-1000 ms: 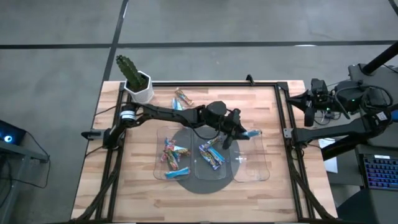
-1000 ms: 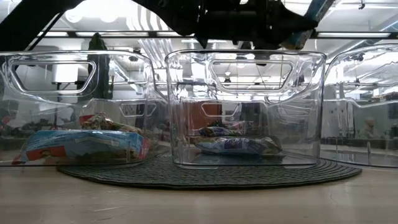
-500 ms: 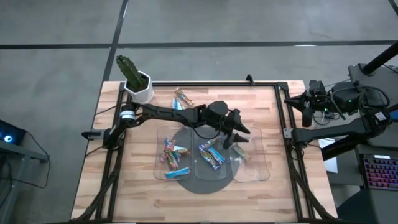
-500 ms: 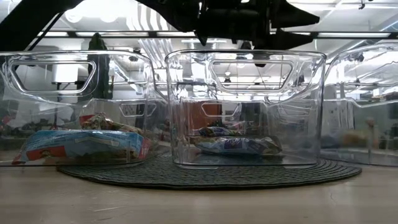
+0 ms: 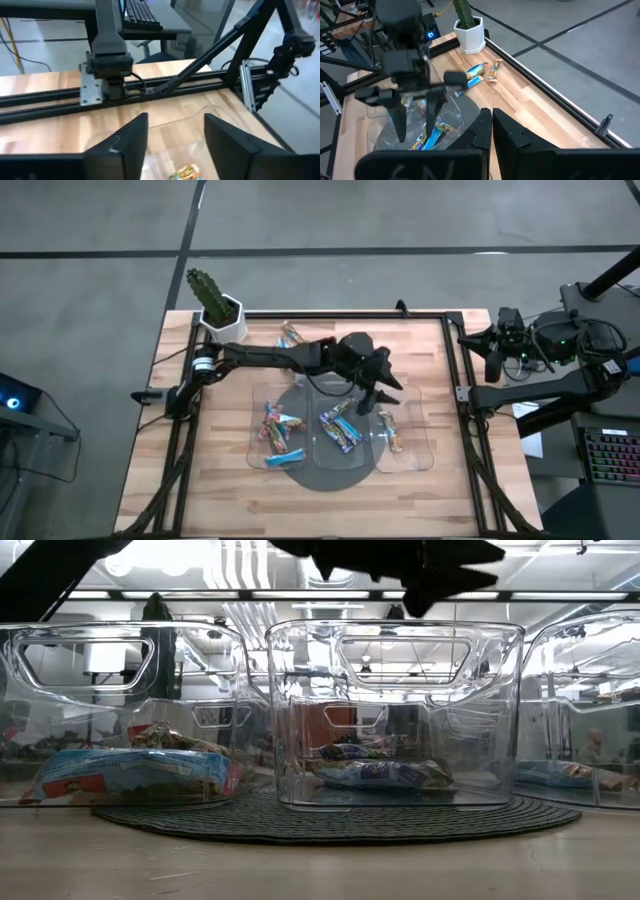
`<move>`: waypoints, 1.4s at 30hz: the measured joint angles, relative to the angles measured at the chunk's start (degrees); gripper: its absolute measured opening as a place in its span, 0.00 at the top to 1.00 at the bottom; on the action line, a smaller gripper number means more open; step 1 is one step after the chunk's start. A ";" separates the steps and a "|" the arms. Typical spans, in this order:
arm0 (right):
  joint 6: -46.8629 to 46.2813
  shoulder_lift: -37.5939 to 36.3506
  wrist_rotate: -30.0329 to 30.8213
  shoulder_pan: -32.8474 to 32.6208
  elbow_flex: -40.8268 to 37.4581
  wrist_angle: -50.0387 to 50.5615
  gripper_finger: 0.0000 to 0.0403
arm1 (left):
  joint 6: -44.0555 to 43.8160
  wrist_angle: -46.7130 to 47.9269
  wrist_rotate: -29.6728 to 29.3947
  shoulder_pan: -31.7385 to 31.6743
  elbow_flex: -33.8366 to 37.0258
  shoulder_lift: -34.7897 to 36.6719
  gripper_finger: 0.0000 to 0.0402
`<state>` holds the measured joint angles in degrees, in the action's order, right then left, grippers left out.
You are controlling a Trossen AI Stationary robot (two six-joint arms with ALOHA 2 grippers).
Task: Pick and place Granola Bars by type
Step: Put the yellow granola bar into the right transparent bin
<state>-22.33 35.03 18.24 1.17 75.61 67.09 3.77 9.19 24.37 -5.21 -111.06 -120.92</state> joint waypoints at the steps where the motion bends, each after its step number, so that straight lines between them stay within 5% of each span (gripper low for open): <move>1: -0.01 0.00 0.06 0.00 0.00 -0.02 0.98 | 1.07 2.66 0.01 -0.22 -1.83 0.00 0.59; 10: 0.10 0.00 1.88 0.00 -0.01 -0.15 0.98 | 6.08 26.15 0.81 -0.84 -14.62 0.13 0.97; 20: -0.18 0.07 2.95 0.00 -0.43 -0.12 0.98 | 6.99 33.28 -1.66 -2.58 -11.45 4.68 1.00; 28: -0.59 0.57 2.93 -0.02 -0.76 -0.12 0.98 | 4.58 32.50 -10.23 -9.04 -2.62 13.71 1.00; 42: -0.76 1.08 4.33 0.00 -0.85 -0.16 0.98 | 7.40 26.09 -11.81 -23.25 21.90 30.04 1.00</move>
<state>-23.09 36.11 22.57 1.17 74.76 66.93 11.17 35.28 12.56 -28.45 -89.15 -90.89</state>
